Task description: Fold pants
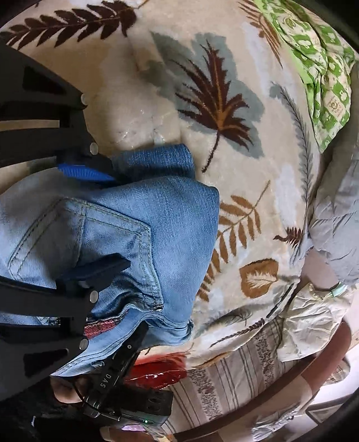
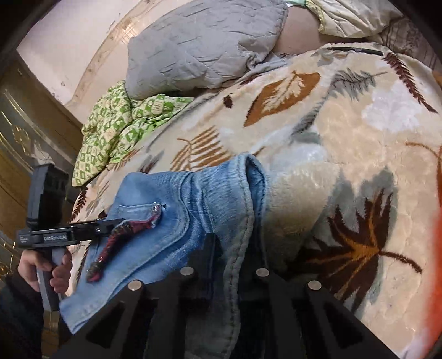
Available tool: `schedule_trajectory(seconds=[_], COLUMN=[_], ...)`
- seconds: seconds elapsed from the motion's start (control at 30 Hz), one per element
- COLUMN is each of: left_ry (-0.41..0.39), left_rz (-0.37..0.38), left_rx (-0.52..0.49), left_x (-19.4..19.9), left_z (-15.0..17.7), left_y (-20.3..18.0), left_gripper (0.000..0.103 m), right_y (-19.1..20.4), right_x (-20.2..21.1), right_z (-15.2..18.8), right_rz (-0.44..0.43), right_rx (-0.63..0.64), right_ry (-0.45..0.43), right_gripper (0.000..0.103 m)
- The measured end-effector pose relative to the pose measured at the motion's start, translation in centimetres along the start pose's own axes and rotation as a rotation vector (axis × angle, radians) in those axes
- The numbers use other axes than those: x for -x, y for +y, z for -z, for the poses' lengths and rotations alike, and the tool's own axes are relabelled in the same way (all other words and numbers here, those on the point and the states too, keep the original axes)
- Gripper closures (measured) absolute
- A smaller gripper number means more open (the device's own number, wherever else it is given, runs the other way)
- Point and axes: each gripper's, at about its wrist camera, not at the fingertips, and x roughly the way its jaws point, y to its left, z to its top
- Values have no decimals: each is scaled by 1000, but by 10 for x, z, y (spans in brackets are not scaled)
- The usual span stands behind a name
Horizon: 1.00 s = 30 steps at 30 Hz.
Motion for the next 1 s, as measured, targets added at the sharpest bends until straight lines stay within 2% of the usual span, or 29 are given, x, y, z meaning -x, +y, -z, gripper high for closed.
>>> schedule_trajectory(seconds=[0.1,0.2,0.27,0.3,0.33,0.37,0.43,0.5,0.57,0.67,0.77,0.83,0.9,0.93,1.0], left_ry=[3,-28,-51,-55,-59,-63,-82,-92,-87,-40,18,44,57,56,52], left_rz=[-8,-56,-115,-145,-141,-111,-57,-55,-36,15,-2,3,36,33,25], left_rx=[-7,-41,-57,-40,-17,3,15,5,0,13,-10,14,60,49,-16], left_x=[1,6,13,19,24,31,45,56,59,54,40,32,27,26,28], left_z=[-1,0,3,6,9,12,21,34,43,59,74,79,82,83,84], left_y=[-1,-11,-18,-19,-19,-19,-22,-26,-27,-29,-29,-23,-16,-16,-24], left_gripper=[48,39,18,16,16,16,13,8,8,8,6,5,5,5,21], right_y=[-3,1,2,3,4,5,9,14,17,15,9,6,6,8,14], right_x=[0,2,7,13,18,25,45,65,76,82,73,64,58,57,58], right_z=[-1,-1,-1,-1,-1,-2,-2,-1,1,11,33,46,53,54,56], right_rz=[-5,12,5,6,9,6,10,-3,-13,-48,-64,-83,-81,-61,-46], right_rx=[-6,11,2,-1,-5,-10,-16,-6,-9,-53,-88,-99,-94,-75,-23], right_ry=[0,-16,-27,-30,-32,-35,-65,-94,-76,-36,40,70,68,68,61], right_gripper=[88,85,75,71,62,47,24,20,16,15,15,16,24,33,50])
